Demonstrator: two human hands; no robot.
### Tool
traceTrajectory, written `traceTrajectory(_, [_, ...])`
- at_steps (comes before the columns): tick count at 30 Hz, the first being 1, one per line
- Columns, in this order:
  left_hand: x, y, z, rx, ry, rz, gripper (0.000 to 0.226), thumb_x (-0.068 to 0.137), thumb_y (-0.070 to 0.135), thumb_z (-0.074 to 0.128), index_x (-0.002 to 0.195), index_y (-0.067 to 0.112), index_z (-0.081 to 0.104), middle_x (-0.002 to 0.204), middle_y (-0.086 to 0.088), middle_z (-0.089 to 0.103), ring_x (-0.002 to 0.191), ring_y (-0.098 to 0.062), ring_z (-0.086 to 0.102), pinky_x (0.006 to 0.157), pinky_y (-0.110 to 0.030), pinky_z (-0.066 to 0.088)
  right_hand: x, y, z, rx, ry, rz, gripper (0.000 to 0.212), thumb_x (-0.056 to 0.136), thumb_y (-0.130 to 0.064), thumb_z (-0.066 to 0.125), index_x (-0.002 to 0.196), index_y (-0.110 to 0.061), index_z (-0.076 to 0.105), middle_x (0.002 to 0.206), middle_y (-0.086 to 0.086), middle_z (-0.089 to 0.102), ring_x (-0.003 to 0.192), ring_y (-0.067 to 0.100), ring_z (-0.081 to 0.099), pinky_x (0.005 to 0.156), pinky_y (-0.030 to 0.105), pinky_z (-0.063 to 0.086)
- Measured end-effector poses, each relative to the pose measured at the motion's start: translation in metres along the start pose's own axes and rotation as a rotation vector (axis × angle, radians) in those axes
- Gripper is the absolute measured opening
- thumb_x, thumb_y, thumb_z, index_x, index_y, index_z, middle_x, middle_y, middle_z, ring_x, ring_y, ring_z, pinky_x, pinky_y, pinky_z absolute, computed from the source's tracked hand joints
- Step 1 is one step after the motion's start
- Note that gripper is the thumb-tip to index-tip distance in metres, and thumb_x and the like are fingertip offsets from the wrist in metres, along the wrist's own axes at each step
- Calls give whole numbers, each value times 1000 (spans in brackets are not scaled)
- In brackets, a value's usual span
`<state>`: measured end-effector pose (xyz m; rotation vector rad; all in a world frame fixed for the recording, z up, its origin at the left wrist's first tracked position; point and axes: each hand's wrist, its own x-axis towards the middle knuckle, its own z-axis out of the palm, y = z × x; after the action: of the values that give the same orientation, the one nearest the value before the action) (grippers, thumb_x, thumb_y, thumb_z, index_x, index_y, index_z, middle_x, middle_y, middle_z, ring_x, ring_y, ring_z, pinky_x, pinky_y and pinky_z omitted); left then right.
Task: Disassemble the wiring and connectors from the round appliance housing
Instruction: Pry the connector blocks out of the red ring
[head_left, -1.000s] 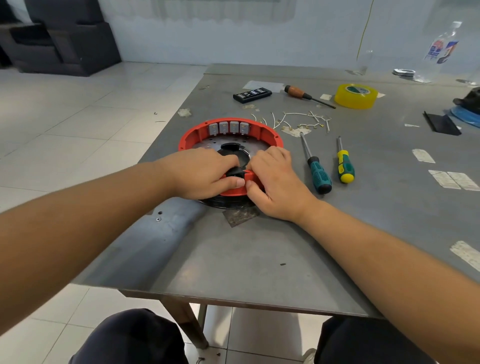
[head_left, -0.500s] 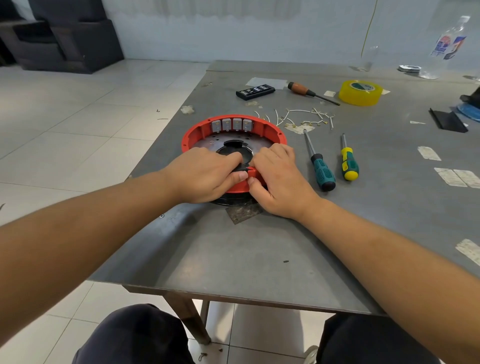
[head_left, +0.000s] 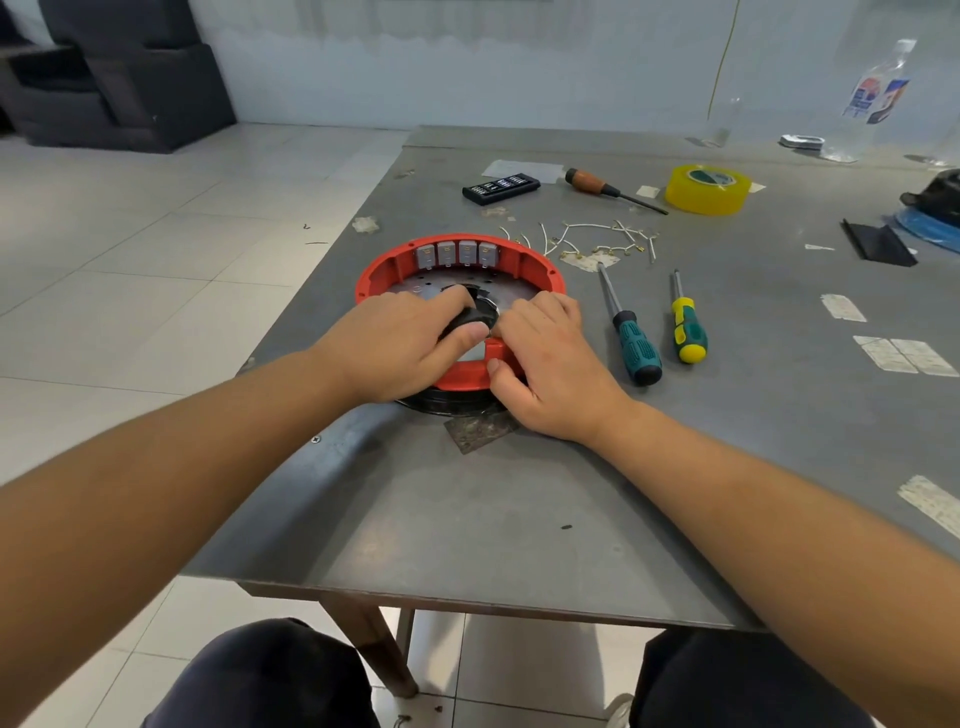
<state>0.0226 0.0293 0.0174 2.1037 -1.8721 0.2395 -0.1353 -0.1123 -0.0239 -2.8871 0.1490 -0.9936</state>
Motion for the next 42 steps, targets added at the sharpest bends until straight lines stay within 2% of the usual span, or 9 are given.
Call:
traceTrajectory(4, [-2, 4, 1, -41, 22, -46, 66, 95, 70, 29, 128, 23, 62, 73, 14, 55, 71, -18, 55, 63, -39, 46, 1, 1, -1, 24, 0, 11, 17, 90, -28, 52, 87, -12, 50, 84, 1, 45, 86, 21, 41, 90, 44, 37])
traceTrajectory(9, [-2, 8, 2, -198, 84, -108, 47, 97, 59, 52, 135, 35, 64, 101, 11, 75, 80, -12, 65, 70, -34, 51, -1, 0, -7, 270, 7, 124, 34, 99, -35, 41, 119, -14, 59, 105, -9, 51, 104, 2, 39, 103, 33, 30])
traceTrajectory(13, [-2, 11, 1, -258, 136, -151, 54, 92, 51, 58, 143, 33, 58, 122, 6, 76, 111, -15, 70, 85, -33, 55, 5, -7, -15, 442, 34, 285, 28, 98, -51, 46, 111, -29, 59, 102, -17, 62, 105, -2, 50, 95, 26, 39])
traceTrajectory(17, [4, 17, 5, -211, 250, -219, 35, 90, 48, 68, 118, 31, 56, 107, 7, 79, 90, -19, 74, 63, -25, 45, 18, -11, -22, 626, 96, 406, 17, 91, -36, 72, 103, -26, 65, 92, -15, 69, 90, -1, 64, 75, 8, 45])
traceTrajectory(20, [12, 21, 6, -163, 288, -259, 35, 83, 51, 70, 104, 34, 48, 95, 10, 78, 78, -14, 70, 58, -24, 45, 24, -7, -28, 650, 81, 456, 21, 89, -30, 76, 107, -27, 66, 97, -17, 69, 93, -3, 64, 78, 9, 48])
traceTrajectory(27, [42, 21, 5, 86, 260, -287, 45, 81, 61, 71, 94, 30, 42, 74, 3, 67, 71, -26, 66, 57, -35, 45, 56, 13, -43, 600, -72, 564, 29, 74, -38, 88, 95, -28, 70, 89, -14, 73, 82, 1, 69, 76, 23, 56])
traceTrajectory(32, [46, 13, 6, -233, 69, -339, 59, 68, 80, 68, 108, 41, 49, 98, 21, 73, 97, -8, 70, 81, -40, 57, 75, 40, -41, 483, -153, 566, 16, 74, -24, 83, 87, -25, 74, 77, -12, 74, 75, 2, 70, 74, 24, 57])
traceTrajectory(37, [34, -1, 13, -463, 332, -424, 25, 87, 64, 66, 98, 42, 62, 86, 31, 72, 90, 5, 69, 84, -32, 55, 103, 107, -50, 281, -48, 640, 13, 81, -20, 75, 92, -25, 76, 87, -11, 74, 82, 4, 68, 67, 10, 44])
traceTrajectory(42, [29, 10, 21, -387, 559, -436, 24, 95, 48, 55, 90, 29, 70, 77, 16, 74, 80, -15, 73, 75, -45, 58, 116, 154, -27, -62, -344, 637, 26, 86, -22, 69, 110, -20, 79, 109, 2, 76, 97, 17, 63, 76, 22, 41])
